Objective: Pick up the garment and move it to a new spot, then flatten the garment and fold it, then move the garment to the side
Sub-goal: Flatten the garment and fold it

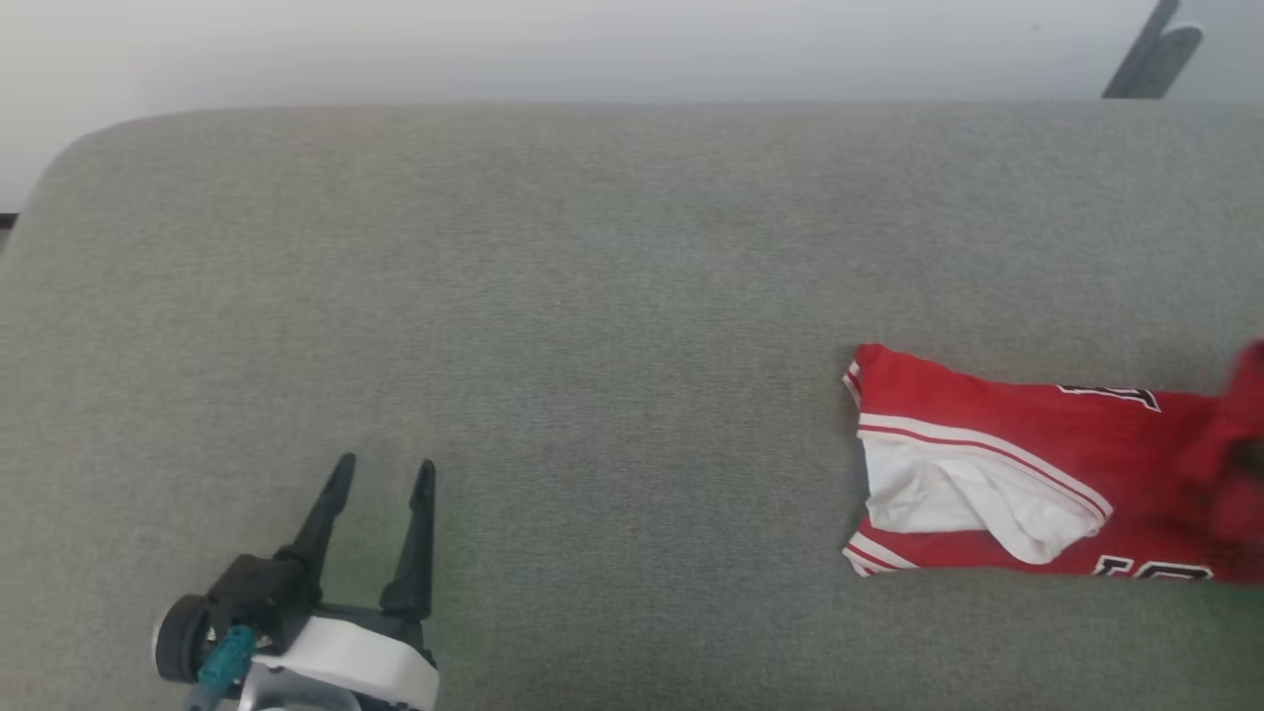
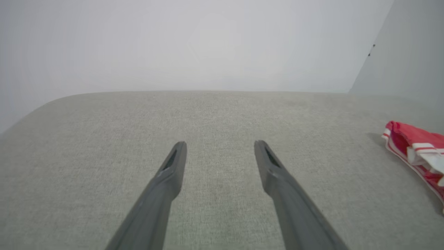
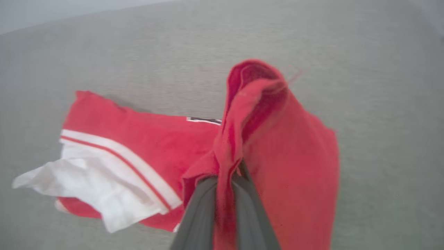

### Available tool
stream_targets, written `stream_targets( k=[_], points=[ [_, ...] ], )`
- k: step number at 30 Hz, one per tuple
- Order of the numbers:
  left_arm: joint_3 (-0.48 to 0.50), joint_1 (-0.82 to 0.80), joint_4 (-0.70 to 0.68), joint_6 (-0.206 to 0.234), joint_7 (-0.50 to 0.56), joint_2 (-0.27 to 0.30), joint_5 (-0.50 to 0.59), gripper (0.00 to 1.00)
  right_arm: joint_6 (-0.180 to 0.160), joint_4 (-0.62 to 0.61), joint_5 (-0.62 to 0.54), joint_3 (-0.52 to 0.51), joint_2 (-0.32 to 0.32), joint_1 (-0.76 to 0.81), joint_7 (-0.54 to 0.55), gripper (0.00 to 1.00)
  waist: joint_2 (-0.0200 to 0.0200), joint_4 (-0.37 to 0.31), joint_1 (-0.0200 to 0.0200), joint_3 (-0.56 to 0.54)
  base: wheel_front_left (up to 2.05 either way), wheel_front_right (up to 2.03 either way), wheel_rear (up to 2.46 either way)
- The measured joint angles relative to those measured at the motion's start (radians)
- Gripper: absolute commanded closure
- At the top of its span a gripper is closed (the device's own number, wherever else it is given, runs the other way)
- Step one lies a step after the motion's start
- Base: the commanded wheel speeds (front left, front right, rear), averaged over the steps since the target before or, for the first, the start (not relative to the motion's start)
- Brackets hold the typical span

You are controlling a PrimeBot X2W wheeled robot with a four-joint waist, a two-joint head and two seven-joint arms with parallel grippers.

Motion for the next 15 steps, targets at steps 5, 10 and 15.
stream_targets(
  k=[5,10,15],
  points=[
    [-0.024,0.005,0.015,0.0,0.0,-0.006,-0.003,0.0,0.0,-0.157,-0.054,0.067,0.079,0.011,0.085,1.0,0.0,0.041,0.0,-0.022,0.0,0.0,0.0],
    [-0.046,0.012,0.023,0.0,0.0,-0.006,-0.001,0.0,0.0,-0.226,-0.099,0.109,0.128,0.019,0.147,1.0,0.0,0.079,0.0,-0.045,0.0,0.0,0.0],
    [-0.072,0.016,0.023,0.0,0.0,-0.003,-0.003,0.0,0.0,-0.255,-0.126,0.133,0.163,0.02,0.187,1.0,0.0,0.119,0.0,-0.062,0.0,0.0,0.0]
  ],
)
